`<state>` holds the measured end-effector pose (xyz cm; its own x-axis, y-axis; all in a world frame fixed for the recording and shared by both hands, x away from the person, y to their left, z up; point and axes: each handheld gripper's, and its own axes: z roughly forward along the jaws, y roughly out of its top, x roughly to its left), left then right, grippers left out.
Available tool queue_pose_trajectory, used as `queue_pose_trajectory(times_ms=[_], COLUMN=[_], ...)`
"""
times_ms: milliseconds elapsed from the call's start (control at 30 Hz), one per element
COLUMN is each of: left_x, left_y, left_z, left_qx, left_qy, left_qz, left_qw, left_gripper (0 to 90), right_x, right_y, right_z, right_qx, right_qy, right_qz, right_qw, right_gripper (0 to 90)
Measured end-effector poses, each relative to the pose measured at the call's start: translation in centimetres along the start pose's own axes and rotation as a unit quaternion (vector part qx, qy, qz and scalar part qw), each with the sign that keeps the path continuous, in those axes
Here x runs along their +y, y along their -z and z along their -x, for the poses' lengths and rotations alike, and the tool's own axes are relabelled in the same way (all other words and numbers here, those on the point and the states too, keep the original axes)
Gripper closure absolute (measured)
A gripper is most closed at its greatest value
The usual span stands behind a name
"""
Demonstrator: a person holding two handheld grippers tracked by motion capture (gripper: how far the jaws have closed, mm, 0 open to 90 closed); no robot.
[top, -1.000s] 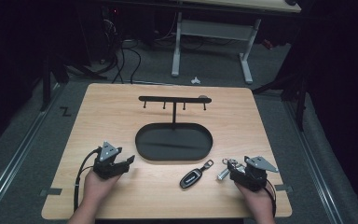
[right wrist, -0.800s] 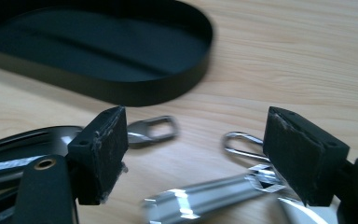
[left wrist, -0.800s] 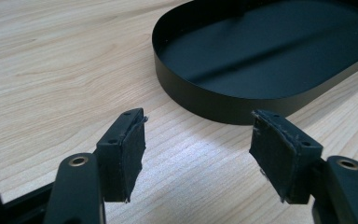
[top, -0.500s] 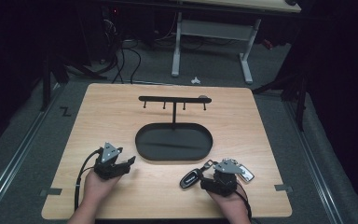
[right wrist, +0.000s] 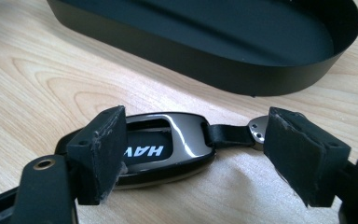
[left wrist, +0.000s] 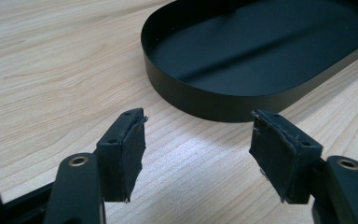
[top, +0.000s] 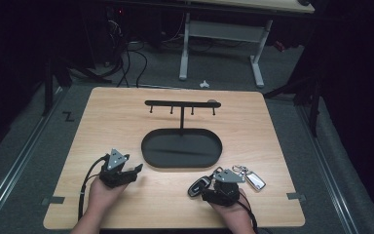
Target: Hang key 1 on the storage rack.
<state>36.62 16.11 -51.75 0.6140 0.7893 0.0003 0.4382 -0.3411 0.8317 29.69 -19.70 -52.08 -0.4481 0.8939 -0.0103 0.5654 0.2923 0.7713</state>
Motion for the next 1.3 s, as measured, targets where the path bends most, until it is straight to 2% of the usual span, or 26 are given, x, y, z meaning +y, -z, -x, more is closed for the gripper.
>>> queue_pose_trajectory(times_ms=[100,400,433,800,900,933,967,1067,1100,1200,1300], left_x=[0.1,0.8,1.1,1.8,1.8,1.7,1.7,1.7,1.6,1.6,1.5], left_y=[0.0,-0.4,-0.7,-1.8,-1.9,-1.9,-1.9,-1.9,-1.8,-1.7,-1.6], left_z=[0.2,0.7,0.9,1.7,1.8,1.7,1.7,1.7,1.7,1.7,1.6], left_qx=[-0.001,-0.01,-0.01,-0.026,-0.028,-0.027,-0.027,-0.027,-0.027,-0.027,-0.025], left_qy=[-0.002,-0.007,-0.013,-0.027,-0.028,-0.03,-0.029,-0.03,-0.031,-0.03,-0.029], left_qz=[0.005,0.02,0.017,0.01,0.01,0.006,0.006,0.003,0.0,0.0,0.0], left_qw=[1.0,0.9997,0.9997,0.9992,0.9992,0.9991,0.9992,0.9992,0.9992,0.9992,0.9992], left_gripper=[36.0,36.5,36.4,36.2,36.2,36.2,36.2,35.9,35.9,35.9,35.9], right_x=[-0.2,-0.9,-1.2,-2.8,-2.7,-2.4,-2.3,-2.1,-2.0,-1.9,-1.9], right_y=[-0.1,0.6,0.9,3.0,3.5,3.8,3.8,3.5,3.1,2.3,1.9], right_z=[0.0,0.5,0.7,2.4,2.6,2.3,2.0,1.2,0.5,-0.4,-0.5], right_qx=[-0.006,-0.015,-0.019,-0.037,-0.038,-0.026,-0.018,-0.006,0.003,-0.001,0.0], right_qy=[0.001,-0.002,-0.005,-0.02,-0.02,-0.027,-0.027,-0.025,-0.021,-0.005,0.0], right_qz=[-0.009,-0.009,-0.01,-0.012,0.005,0.019,0.022,0.019,0.01,0.0,-0.009], right_qw=[0.9999,0.9998,0.9997,0.999,0.9991,0.9991,0.9992,0.9995,0.9997,1.0,1.0], right_gripper=[22.8,23.1,23.1,24.1,26.0,26.3,26.3,26.1,25.3,25.2,25.3])
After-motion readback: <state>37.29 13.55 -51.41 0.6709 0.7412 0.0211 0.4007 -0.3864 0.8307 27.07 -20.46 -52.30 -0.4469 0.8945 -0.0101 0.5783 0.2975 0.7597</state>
